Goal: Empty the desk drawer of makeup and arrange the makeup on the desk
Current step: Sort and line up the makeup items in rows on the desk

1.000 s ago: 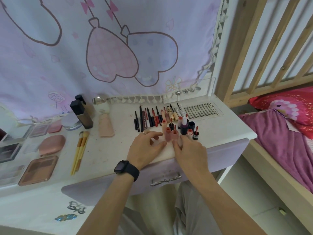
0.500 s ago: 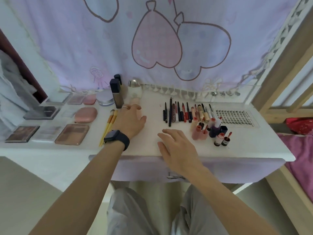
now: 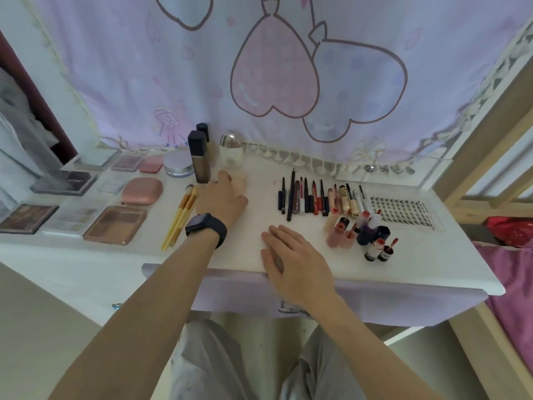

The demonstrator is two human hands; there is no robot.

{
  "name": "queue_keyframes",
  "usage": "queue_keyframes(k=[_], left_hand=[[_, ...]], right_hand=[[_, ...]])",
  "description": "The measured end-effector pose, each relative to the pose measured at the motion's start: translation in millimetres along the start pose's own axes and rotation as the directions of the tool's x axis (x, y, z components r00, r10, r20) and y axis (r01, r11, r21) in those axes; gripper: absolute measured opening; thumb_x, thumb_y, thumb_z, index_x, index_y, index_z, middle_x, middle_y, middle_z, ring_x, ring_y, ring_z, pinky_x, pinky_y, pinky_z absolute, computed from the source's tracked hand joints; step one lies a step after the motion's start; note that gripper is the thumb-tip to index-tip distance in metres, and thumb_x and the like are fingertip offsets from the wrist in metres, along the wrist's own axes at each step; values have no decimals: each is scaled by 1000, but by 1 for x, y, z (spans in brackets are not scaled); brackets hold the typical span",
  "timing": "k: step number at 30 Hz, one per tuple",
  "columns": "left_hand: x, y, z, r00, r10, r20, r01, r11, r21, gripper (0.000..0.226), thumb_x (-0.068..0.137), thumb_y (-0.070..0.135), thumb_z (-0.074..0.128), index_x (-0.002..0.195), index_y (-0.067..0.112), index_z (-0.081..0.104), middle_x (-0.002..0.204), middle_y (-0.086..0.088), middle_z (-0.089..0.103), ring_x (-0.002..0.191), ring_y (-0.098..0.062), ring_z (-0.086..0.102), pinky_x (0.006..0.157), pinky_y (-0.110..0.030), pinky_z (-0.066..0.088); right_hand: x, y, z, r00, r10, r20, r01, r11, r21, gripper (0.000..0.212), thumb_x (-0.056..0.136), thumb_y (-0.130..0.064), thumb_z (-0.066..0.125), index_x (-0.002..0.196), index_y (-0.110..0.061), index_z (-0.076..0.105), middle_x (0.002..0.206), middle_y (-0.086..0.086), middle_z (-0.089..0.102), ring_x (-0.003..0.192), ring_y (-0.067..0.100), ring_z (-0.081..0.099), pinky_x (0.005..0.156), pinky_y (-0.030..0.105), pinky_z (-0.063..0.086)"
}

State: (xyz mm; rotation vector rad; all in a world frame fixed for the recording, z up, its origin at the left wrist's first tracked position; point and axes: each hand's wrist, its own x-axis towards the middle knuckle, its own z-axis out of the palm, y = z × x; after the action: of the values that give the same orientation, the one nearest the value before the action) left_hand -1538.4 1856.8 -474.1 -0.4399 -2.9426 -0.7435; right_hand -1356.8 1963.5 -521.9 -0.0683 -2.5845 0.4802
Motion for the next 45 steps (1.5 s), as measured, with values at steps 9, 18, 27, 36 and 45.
queue_keyframes(k=[9,18,27,36,45], left_hand=[[-88,-8,-5,974,208,-90,-221,779,-586,54,79,26,79,125,31,53,118,17,62,101,2,59,79,-16,47],[-110,-15,6,910,407,-76,-392,788,-474,58,73,35,75,124,44,48,117,27,58,108,-3,57,85,-25,52],[-115,-14,29,779,570,-263,-611,784,-110,48,92,48,57,129,18,56,126,-1,62,105,-16,54,74,-24,49],[-115,-15,22,825,547,-143,-565,804,-185,51,96,53,44,130,20,62,120,0,68,101,-20,60,78,-32,54],[-97,-11,-16,928,343,146,-188,770,-610,34,82,65,56,104,43,71,86,23,72,84,3,65,71,-6,44]], right_hand=[[8,7,-22,904,424,48,-381,752,537,58,86,-75,48,132,-39,50,105,-29,70,87,-4,69,75,15,50],[19,11,-37,881,455,126,-422,638,644,11,103,-41,54,101,-39,64,73,-13,73,55,0,55,52,12,41],[20,16,-38,858,454,238,-473,521,710,14,102,-27,57,97,-16,66,65,-7,68,56,-1,55,54,15,42],[19,21,-41,880,389,273,-460,548,698,15,100,-26,58,93,-13,59,69,-5,49,61,9,42,60,28,36],[11,16,-39,934,282,221,-355,654,668,19,105,-27,54,122,-34,58,81,5,56,58,8,41,54,20,38]])
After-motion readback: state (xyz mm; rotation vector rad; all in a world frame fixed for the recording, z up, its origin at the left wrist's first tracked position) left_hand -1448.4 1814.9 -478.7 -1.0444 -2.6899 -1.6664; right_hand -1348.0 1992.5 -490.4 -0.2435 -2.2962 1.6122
